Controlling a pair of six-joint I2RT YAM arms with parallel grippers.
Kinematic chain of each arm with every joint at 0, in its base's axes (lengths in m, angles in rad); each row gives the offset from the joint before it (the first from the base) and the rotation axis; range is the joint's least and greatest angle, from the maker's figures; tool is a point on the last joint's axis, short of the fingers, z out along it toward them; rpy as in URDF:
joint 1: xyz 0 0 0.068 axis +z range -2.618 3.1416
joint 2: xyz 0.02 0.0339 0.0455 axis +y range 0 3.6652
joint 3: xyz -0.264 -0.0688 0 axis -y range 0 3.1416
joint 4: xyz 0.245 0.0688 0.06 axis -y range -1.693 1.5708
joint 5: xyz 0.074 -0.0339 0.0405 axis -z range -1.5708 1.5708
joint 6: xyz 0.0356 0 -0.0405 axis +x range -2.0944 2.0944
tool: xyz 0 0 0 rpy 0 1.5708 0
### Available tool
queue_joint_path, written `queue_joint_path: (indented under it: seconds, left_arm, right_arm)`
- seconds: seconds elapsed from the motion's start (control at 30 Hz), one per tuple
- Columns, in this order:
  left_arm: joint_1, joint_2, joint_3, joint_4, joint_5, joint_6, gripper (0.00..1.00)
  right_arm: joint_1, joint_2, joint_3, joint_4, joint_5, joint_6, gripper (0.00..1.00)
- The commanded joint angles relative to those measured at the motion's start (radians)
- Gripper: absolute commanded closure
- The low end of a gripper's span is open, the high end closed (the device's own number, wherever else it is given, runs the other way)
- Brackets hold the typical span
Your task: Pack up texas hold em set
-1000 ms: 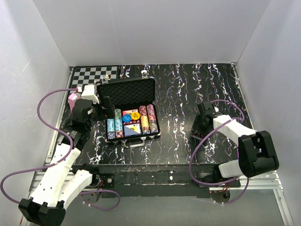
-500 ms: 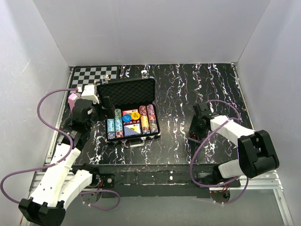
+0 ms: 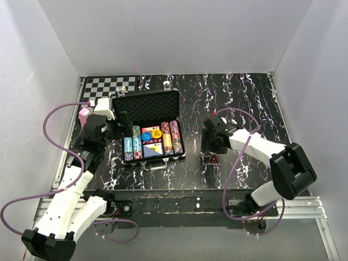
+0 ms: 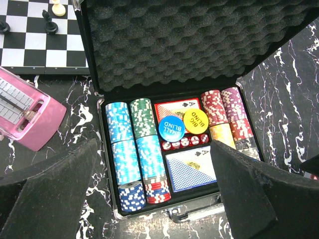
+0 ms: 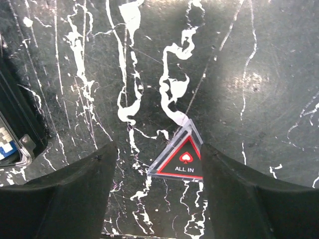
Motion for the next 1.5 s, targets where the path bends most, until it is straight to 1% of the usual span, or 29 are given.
queue_joint_path:
  seconds: [0.0, 0.07, 0.17, 0.3, 0.57, 0.97, 1.23, 1.47]
  left_arm:
    - [0.001, -0.020, -0.015, 0.010, 0.005, 0.007, 0.02]
    - [0.003, -0.020, -0.015, 0.012, 0.007, 0.005, 0.02]
    - [0.001, -0.018, -0.015, 0.012, 0.010, 0.005, 0.02]
    - [0.001, -0.017, -0.015, 0.013, 0.016, 0.005, 0.02]
    - [0.001, -0.017, -0.016, 0.013, 0.021, 0.004, 0.02]
    - [0.003, -0.012, -0.018, 0.015, 0.027, 0.002, 0.02]
    - [0.003, -0.011, -0.016, 0.015, 0.028, 0.002, 0.02]
    - [0.003, -0.012, -0.019, 0.016, 0.027, 0.002, 0.02]
  right_arm:
    - [0.003, -0.046, 0.021, -0.092, 0.049, 0.007, 0.20]
    - [0.003, -0.074, 0.008, -0.138, 0.078, 0.033, 0.15]
    - [0.004, -0.114, -0.028, -0.165, 0.081, 0.070, 0.11]
    - [0.027, -0.129, -0.066, -0.149, 0.047, 0.113, 0.09]
    - [0.075, -0.069, -0.075, -0.145, 0.035, 0.157, 0.07]
    - [0.078, -0.050, -0.114, -0.120, 0.044, 0.167, 0.06]
    - [0.079, -0.046, -0.118, -0.100, 0.030, 0.164, 0.10]
    - [0.079, -0.020, -0.118, -0.088, 0.032, 0.157, 0.11]
